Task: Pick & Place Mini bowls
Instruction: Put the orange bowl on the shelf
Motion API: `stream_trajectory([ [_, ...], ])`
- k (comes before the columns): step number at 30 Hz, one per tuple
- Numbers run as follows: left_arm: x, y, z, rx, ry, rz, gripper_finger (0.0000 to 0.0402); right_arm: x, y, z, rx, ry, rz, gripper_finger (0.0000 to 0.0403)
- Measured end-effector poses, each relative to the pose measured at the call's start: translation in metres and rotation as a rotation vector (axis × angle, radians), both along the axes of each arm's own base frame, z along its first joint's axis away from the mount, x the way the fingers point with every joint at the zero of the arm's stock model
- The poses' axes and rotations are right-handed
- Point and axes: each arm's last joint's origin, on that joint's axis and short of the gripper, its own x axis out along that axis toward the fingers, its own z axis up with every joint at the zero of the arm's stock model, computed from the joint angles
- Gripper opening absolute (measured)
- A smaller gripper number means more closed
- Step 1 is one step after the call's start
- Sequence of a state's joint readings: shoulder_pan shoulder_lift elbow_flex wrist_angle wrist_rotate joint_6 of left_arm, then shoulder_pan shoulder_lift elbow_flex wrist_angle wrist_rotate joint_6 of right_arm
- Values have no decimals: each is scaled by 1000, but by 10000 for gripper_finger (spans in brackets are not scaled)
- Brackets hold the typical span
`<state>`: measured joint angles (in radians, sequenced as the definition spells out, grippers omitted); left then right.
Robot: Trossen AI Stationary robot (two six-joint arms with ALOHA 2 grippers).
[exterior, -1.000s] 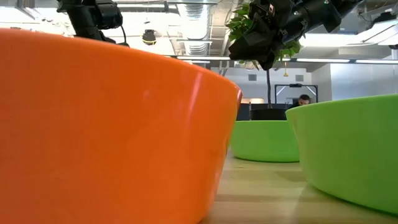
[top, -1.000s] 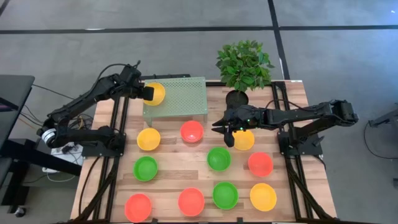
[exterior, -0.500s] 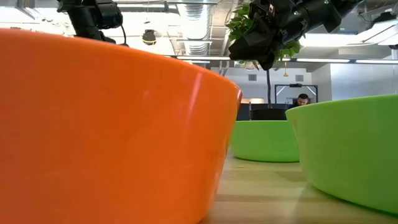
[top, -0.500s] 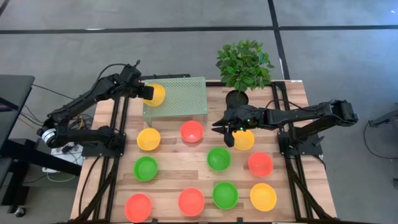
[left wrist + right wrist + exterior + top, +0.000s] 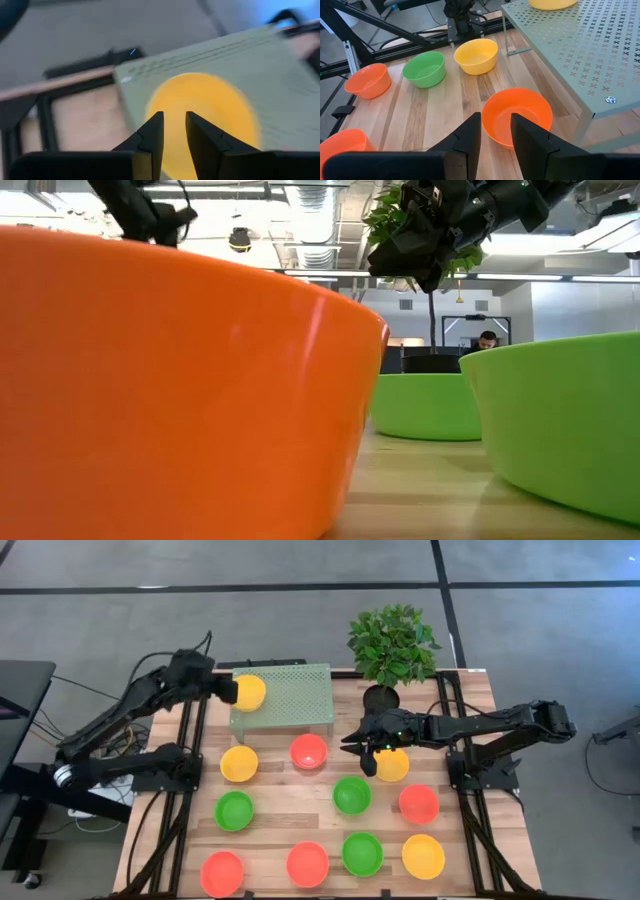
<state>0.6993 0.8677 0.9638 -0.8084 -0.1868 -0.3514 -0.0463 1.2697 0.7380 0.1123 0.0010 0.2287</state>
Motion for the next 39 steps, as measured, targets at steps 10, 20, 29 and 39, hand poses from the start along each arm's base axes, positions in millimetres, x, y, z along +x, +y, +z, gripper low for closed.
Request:
stream_trajectory([
  [10,6,-82,19,240,-209,-622,81,17,-1,-14,-3,-33,1,102],
  [20,42,-152,-31,412,-327,-979,81,37,-10,-30,7,-71,1,102],
  [29,62,-167,-58,405,-285,-926,81,80,6,-30,-63,-77,157,102],
  [39,74,-173,-63,399,-297,-920,81,122,0,-46,-62,146,161,102],
])
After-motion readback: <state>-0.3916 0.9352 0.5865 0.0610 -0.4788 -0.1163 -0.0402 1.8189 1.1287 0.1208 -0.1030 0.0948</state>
